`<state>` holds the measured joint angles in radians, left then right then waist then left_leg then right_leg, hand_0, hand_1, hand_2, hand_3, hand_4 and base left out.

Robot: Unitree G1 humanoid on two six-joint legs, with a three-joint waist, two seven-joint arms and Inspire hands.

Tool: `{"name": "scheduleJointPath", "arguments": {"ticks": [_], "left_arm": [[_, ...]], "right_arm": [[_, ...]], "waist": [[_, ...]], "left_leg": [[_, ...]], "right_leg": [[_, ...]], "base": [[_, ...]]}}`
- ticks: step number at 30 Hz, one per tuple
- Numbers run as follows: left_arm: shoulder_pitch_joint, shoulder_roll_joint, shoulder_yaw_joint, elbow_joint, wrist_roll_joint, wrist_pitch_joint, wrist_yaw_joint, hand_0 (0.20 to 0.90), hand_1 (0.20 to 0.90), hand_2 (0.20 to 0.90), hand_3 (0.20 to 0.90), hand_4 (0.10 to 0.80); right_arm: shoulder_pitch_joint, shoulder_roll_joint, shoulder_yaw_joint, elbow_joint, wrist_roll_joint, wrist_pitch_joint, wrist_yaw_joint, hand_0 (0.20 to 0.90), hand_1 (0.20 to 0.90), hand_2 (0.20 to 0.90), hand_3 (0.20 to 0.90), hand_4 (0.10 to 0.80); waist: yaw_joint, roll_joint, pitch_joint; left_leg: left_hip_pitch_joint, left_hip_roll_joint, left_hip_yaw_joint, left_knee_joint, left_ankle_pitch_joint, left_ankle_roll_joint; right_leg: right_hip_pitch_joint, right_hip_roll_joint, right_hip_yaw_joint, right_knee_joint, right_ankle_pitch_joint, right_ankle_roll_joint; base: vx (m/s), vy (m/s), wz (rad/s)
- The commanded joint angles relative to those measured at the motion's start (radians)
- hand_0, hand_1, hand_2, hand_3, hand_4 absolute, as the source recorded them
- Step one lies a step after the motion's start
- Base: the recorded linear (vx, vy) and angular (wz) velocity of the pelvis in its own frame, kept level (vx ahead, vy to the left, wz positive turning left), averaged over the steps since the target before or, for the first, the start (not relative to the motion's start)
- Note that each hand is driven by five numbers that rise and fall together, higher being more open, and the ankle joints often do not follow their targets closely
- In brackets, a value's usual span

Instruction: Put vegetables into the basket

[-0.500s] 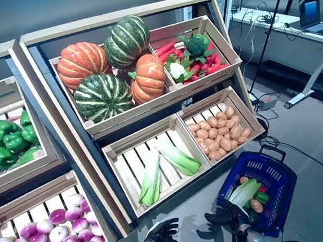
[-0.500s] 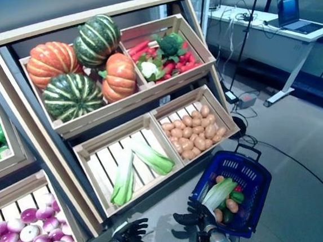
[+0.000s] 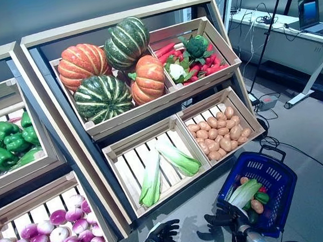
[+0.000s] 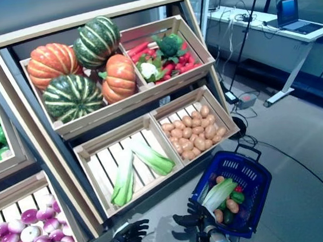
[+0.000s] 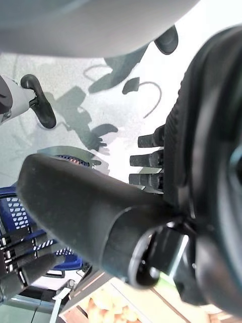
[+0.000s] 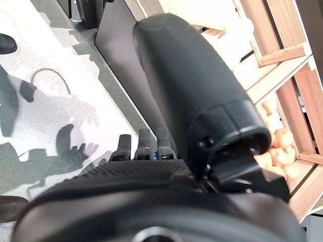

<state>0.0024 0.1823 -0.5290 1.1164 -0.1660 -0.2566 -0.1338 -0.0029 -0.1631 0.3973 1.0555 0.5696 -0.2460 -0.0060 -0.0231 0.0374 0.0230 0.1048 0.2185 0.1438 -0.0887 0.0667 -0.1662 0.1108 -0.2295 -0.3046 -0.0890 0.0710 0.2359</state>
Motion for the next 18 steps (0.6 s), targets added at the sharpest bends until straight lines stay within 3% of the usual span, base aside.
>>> {"name": "scheduleJointPath", "arguments": {"ticks": [1, 6, 10, 11, 18], "left_arm": [[-0.134, -0.001, -0.027, 0.004, 0.028, -0.142, 0.001, 0.900, 0.900, 0.900, 0.900, 0.800], [-0.139, 0.026, -0.027, -0.094, -0.010, -0.221, 0.018, 0.900, 0.900, 0.900, 0.900, 0.800], [-0.147, 0.082, -0.003, -0.294, -0.072, -0.248, 0.037, 0.900, 0.900, 0.900, 0.900, 0.800], [-0.150, 0.112, 0.010, -0.376, -0.058, -0.251, 0.081, 0.900, 0.900, 0.900, 0.900, 0.800], [-0.171, 0.188, 0.107, -0.557, 0.027, -0.279, 0.357, 0.900, 0.900, 0.900, 0.900, 0.800]], "right_arm": [[-0.133, 0.051, -0.028, 0.010, 0.046, -0.037, 0.033, 0.900, 0.900, 0.900, 0.900, 0.800], [-0.131, 0.045, -0.018, -0.013, 0.050, -0.024, 0.018, 0.900, 0.900, 0.900, 0.900, 0.800], [-0.122, 0.024, -0.011, -0.067, 0.050, 0.005, -0.007, 0.900, 0.900, 0.900, 0.900, 0.800], [-0.116, 0.013, -0.015, -0.087, 0.049, 0.013, -0.013, 0.900, 0.900, 0.900, 0.900, 0.800], [-0.087, 0.004, -0.045, -0.108, 0.047, 0.001, -0.036, 0.900, 0.900, 0.900, 0.900, 0.800]], "waist": [[-0.002, -0.036, 0.060], [0.000, -0.036, 0.065], [0.004, -0.034, 0.076], [0.007, -0.033, 0.080], [0.020, -0.028, 0.084]], "left_leg": [[0.018, -0.061, 0.064, 0.001, -0.060, 0.060], [0.018, -0.062, 0.064, 0.001, -0.061, 0.057], [0.018, -0.061, 0.065, 0.001, -0.061, 0.054], [0.018, -0.062, 0.064, 0.001, -0.061, 0.055], [0.015, -0.065, 0.052, 0.001, -0.062, 0.055]], "right_leg": [[0.005, 0.018, 0.044, 0.002, -0.018, -0.058], [0.006, 0.018, 0.046, 0.002, -0.019, -0.057], [0.006, 0.018, 0.044, 0.002, -0.017, -0.059], [0.007, 0.018, 0.042, 0.002, -0.017, -0.060], [0.013, 0.019, 0.030, 0.002, -0.022, -0.065]], "base": [[0.000, 0.000, 0.00], [0.000, 0.000, 0.00], [0.000, 0.000, 0.00], [0.000, 0.000, 0.00], [0.000, 0.000, 0.00]]}}
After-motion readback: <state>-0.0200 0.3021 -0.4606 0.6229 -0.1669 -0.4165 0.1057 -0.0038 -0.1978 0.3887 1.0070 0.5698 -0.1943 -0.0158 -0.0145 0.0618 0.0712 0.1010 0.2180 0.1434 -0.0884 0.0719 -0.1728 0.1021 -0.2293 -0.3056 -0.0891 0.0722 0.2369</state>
